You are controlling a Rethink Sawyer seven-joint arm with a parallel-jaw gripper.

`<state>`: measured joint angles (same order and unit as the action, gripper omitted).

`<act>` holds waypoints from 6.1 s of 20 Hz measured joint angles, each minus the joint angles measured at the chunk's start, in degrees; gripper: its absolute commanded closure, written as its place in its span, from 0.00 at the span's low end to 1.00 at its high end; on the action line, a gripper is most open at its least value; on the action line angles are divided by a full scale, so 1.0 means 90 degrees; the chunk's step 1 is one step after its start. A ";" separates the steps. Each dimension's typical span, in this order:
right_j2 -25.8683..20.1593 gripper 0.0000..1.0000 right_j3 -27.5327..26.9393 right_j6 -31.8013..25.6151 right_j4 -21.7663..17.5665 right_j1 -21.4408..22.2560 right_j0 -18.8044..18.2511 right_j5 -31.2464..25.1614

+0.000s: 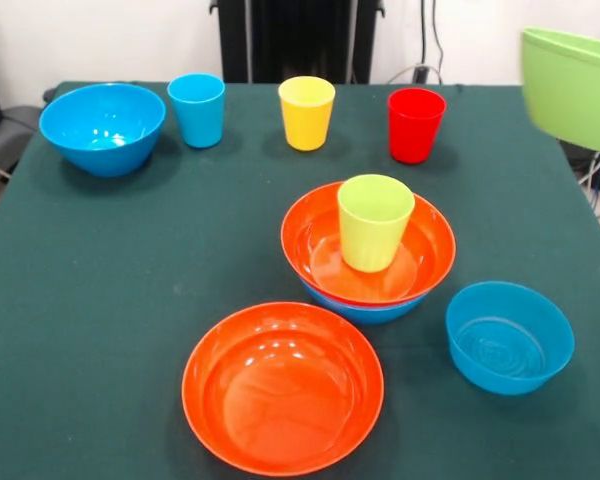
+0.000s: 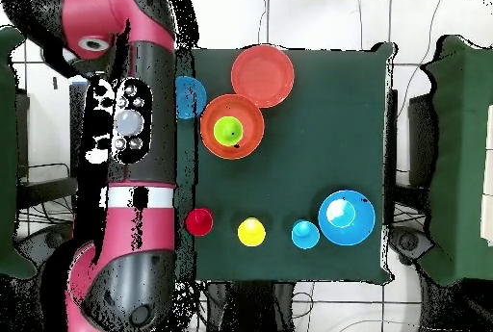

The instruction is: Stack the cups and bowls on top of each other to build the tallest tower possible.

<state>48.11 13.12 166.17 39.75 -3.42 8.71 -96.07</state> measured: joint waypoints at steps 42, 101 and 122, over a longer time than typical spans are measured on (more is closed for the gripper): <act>0.4740 1.00 -0.1180 -0.0882 0.4282 -0.1876 -0.1967 -0.0983; 0.4346 1.00 -0.1179 -0.1674 0.3645 -0.1730 -0.1972 -0.1109; 0.4304 1.00 -0.1180 -0.1685 0.3510 -0.1725 -0.1990 -0.1109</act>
<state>86.85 2.51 151.00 71.33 -18.94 -9.19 -106.06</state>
